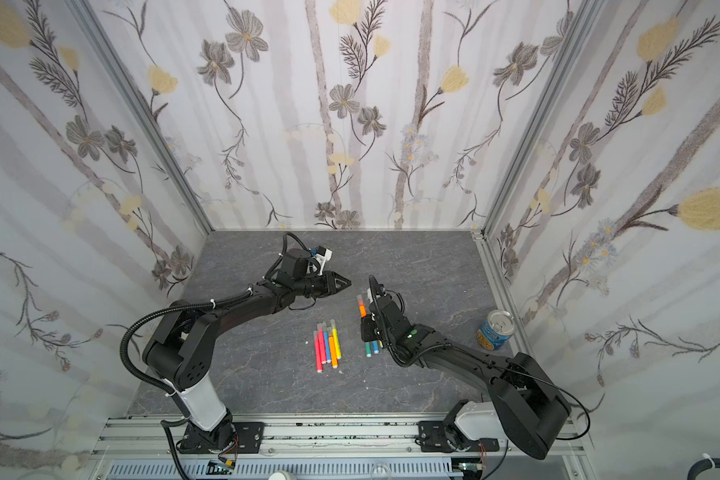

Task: Open the pen caps
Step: 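Lift the orange highlighter with the right gripper while the left reaches toward its cap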

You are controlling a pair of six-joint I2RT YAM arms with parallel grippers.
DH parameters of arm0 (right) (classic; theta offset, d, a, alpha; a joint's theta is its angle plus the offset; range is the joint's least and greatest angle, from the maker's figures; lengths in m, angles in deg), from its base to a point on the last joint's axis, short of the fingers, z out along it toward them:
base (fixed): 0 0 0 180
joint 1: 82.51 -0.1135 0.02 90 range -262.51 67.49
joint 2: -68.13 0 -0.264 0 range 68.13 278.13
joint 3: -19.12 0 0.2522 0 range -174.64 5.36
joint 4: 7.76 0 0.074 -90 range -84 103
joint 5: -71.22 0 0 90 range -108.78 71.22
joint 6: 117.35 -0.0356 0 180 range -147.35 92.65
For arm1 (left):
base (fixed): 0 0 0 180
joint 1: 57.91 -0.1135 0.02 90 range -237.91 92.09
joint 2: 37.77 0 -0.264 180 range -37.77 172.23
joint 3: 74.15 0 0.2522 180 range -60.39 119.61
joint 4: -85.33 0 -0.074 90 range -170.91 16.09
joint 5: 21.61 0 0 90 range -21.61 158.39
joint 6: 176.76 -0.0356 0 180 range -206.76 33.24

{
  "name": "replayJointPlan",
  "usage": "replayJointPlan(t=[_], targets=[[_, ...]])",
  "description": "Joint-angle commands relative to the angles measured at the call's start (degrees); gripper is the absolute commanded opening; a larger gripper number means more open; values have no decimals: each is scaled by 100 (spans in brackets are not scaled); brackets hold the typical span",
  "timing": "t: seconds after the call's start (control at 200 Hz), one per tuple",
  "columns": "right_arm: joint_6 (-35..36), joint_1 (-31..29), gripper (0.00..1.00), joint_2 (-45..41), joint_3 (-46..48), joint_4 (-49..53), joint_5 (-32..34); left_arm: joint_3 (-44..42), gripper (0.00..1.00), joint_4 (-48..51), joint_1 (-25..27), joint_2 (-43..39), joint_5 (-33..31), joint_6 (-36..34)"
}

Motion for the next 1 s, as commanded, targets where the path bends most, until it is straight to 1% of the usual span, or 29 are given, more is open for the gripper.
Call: replayJointPlan(t=[0.0,0.42,0.764,0.994], targets=[[3,17,0,34,9,-349,-104,22,33,-179,70,65,66,129],[28,31,0,131,-112,-423,-117,22,33,-271,368,160,114,227],[58,40,0,153,-121,-467,-29,-23,33,-520,404,249,298,393],[73,35,0,153,-101,-549,108,-21,28,-634,402,314,452,465]])
